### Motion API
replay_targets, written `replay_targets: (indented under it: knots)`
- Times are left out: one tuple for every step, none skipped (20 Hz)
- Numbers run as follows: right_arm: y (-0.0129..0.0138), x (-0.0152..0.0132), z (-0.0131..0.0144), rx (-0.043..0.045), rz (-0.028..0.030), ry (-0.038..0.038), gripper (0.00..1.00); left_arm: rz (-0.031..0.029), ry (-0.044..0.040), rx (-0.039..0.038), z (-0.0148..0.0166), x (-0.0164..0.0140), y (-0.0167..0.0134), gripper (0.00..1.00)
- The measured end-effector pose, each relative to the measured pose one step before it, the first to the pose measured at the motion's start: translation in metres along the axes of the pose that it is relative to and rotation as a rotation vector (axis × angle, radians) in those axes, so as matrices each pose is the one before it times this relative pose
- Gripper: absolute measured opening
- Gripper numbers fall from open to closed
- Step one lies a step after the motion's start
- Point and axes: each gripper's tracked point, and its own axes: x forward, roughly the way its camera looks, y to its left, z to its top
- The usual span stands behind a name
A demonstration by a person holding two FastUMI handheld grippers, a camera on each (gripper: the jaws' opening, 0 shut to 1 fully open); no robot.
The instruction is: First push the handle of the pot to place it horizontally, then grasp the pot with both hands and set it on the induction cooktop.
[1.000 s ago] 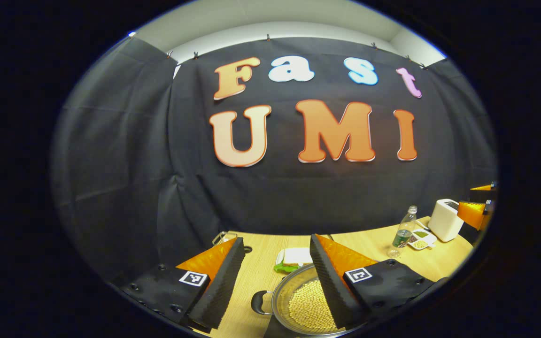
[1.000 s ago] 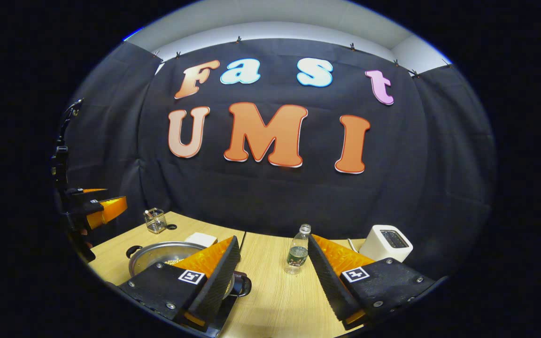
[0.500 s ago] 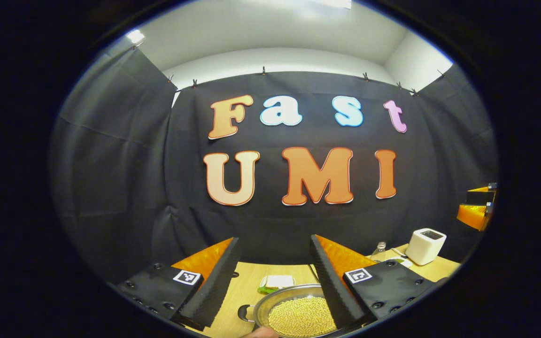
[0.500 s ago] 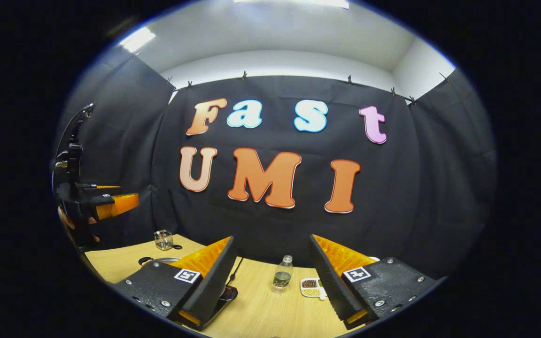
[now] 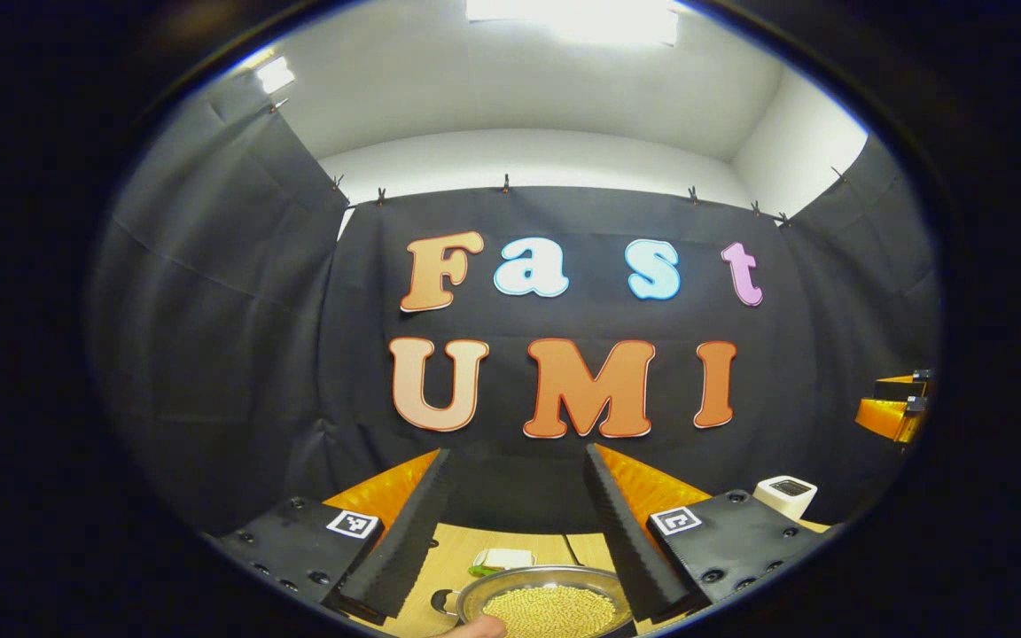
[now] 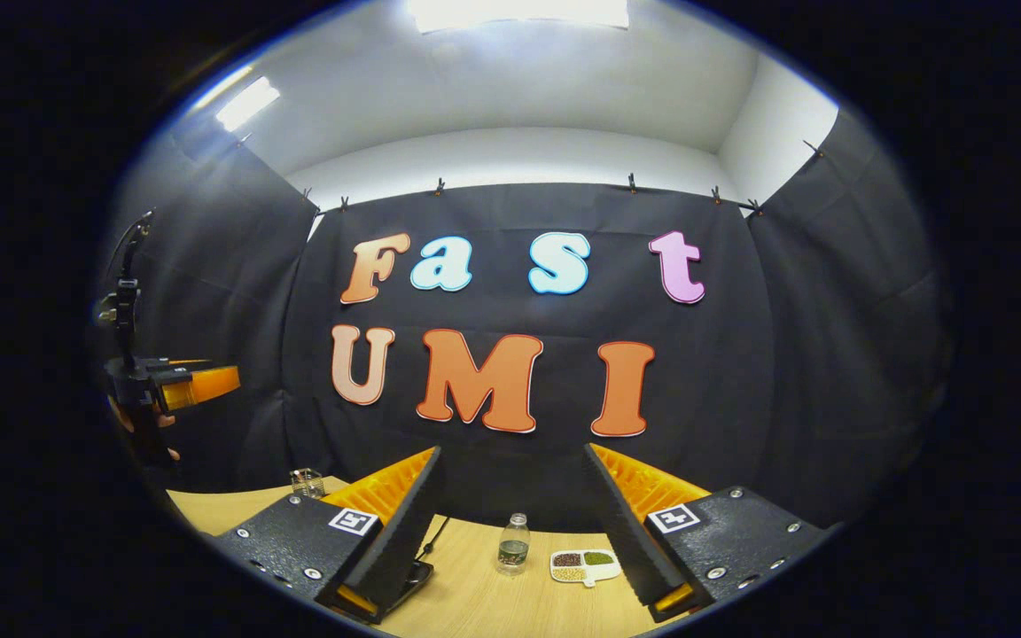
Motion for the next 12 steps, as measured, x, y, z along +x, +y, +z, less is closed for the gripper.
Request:
replay_targets:
  knots:
    - [-0.00326, 0.00049, 0.00399, 0.00361, -0.00209, -0.01027, 0.95, -0.00294, -0.00868, -0.00075, 0.00444, -0.00203, -0.00331, 0.99]
    - [-0.00812, 0.00267, -0.00121, 0.00018, -0.00380, -0.00970, 0.95, -0.00119, -0.00463, 0.00143, 0.00217, -0.00239, -0.00335, 0.99]
    - [-0.00214, 0.00197, 0.00300, -0.00474, -0.00281, -0.01269, 0.97, -0.00193, -0.00635, 0.00038, 0.00016, -0.00084, -0.00206, 0.99]
    - [-0.00277, 0.00173, 0.00448, -0.00404, -0.00548, -0.01196, 0.98, -0.00413, -0.00176, -0.00237, -0.00046, -0.00003, -0.00376, 0.99]
    - [-0.00158, 0.00122, 0.00103, -0.00266, -0.00493, -0.00522, 0.95, -0.00081, 0.00172, -0.00554, -0.00130, 0.00093, -0.00124, 0.99]
    - [-0.00261, -0.00126, 0.00091, 0.00026, -0.00299, -0.00474, 0.97, 0.00155, 0.00199, -0.00409, -0.00113, 0.00049, -0.00075, 0.99]
    - [-0.00046, 0.00094, 0.00014, 0.00054, 0.00083, -0.00433, 0.97, 0.00276, -0.00494, -0.00352, 0.00053, 0.00104, 0.00115, 0.99]
    - [-0.00155, -0.00102, 0.00098, 0.00035, 0.00187, -0.00148, 0.95, 0.00171, -0.00488, -0.00174, 0.00269, 0.00058, -0.00028, 0.99]
    - [-0.00085, 0.00083, 0.00122, 0.00007, 0.00056, -0.00200, 0.95, 0.00157, -0.00676, -0.00131, 0.00143, 0.00024, -0.00010, 0.99]
    - [-0.00091, -0.00042, 0.00238, -0.00112, 0.00248, -0.00363, 0.95, 0.00021, -0.00446, -0.00147, 0.00115, -0.00070, -0.00140, 0.99]
    - [0.00159, 0.00191, 0.00164, -0.00097, 0.00348, -0.00486, 0.95, -0.00222, -0.00532, 0.00013, 0.00100, -0.00142, -0.00127, 0.99]
    - [0.00016, 0.00015, 0.00359, -0.00017, 0.00175, -0.00607, 0.95, -0.00373, -0.00855, -0.00155, 0.00252, 0.00015, -0.00149, 0.99]
